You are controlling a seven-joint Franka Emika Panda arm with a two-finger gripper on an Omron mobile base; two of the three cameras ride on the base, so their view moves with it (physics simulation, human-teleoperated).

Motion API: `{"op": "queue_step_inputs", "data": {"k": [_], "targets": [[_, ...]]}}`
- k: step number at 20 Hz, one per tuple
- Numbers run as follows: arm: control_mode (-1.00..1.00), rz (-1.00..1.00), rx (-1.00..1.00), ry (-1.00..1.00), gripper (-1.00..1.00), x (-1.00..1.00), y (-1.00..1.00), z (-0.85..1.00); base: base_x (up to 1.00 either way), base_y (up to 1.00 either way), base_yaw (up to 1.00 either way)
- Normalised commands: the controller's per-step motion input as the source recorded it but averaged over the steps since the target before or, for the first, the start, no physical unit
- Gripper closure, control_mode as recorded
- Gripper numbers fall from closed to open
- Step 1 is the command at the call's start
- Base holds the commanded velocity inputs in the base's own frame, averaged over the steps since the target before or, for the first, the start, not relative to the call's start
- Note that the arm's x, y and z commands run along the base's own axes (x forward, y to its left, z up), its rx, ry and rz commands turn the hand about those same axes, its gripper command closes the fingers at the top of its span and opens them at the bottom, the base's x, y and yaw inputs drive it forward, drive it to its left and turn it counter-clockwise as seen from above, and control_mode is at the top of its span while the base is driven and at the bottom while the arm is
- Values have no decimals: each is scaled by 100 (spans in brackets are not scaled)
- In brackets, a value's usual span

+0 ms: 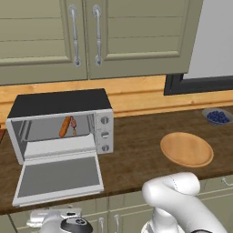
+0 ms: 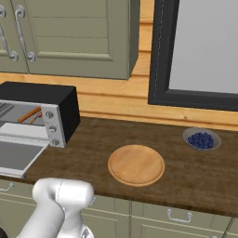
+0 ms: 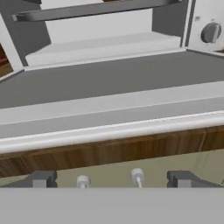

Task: Pick up the kebab skewer and baguette bread, and place them inside the toaster oven. Close the toaster oven door and start by setting the timer.

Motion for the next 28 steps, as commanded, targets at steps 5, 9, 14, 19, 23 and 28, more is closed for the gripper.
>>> {"op": "queue_step_inputs", "data": {"k": [5,9,14,19,23,28], "targets": [[-100,1,0,-7,-100,3,0,0,0,0,0],[-100,1,0,0,-100,14,0,0,0,0,0],[-100,3,0,-1,-100,4,0,9,0,0,0],[-100,12,0,-3,-100,0,-1,0,0,0,0],[-100,17,0,-2,-100,0,-7,0,0,0,0],[-100,1,0,-5,-100,2,0,0,0,0,0]]}}
